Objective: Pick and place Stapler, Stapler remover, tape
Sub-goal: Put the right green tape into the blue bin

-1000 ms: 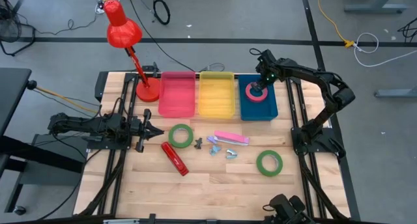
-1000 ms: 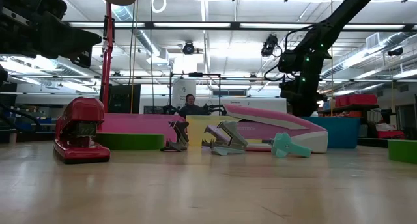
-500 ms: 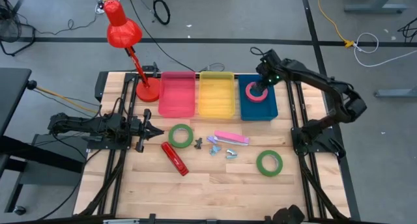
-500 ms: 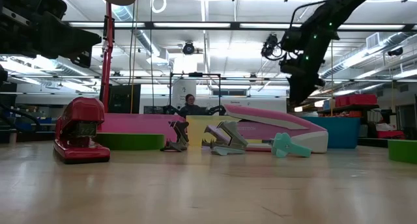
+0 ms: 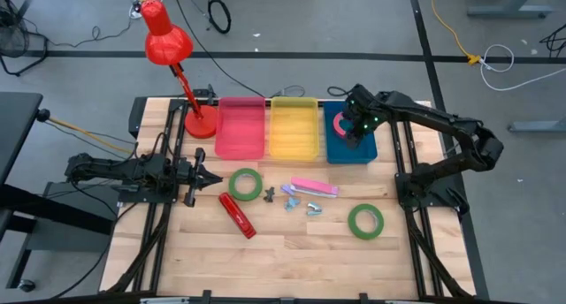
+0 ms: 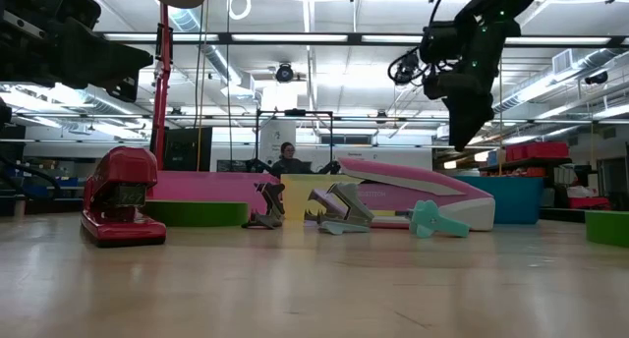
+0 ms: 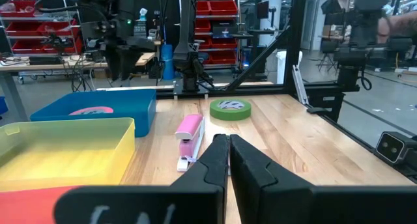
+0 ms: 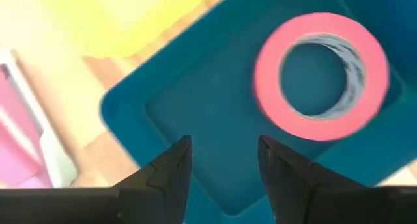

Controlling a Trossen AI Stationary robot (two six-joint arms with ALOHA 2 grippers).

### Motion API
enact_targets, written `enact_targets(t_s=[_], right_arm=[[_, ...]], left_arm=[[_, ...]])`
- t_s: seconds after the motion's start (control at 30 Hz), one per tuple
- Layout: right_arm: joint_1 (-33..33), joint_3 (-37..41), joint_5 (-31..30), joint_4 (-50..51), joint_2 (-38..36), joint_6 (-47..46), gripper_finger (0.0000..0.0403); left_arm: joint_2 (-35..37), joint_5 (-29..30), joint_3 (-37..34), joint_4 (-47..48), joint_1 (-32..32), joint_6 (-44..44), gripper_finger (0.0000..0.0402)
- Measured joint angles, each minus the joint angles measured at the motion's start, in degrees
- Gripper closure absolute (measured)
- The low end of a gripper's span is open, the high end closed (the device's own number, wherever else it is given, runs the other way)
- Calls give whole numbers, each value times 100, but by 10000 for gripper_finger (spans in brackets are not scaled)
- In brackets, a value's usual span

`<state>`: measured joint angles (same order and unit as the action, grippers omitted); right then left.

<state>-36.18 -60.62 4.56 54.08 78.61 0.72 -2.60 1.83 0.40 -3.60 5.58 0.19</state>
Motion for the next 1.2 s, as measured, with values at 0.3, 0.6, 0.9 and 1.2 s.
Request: enact_targets(t_s=[0.3, 0.6, 0.9, 1.2], right_arm=[[924, 0, -2, -2, -50, 170, 230], [1763, 0, -24, -5, -594, -264, 230], [2566, 0, -66, 7, -1246, -823, 230], [3454, 0, -109, 102, -1711, -1203, 230]], left_arm=[[1, 2, 0, 0, 0, 0, 381], [-1, 0, 0, 2, 0, 0, 381], [-1, 2, 0, 0, 0, 0, 381], [-1, 2, 0, 2, 0, 0, 381]])
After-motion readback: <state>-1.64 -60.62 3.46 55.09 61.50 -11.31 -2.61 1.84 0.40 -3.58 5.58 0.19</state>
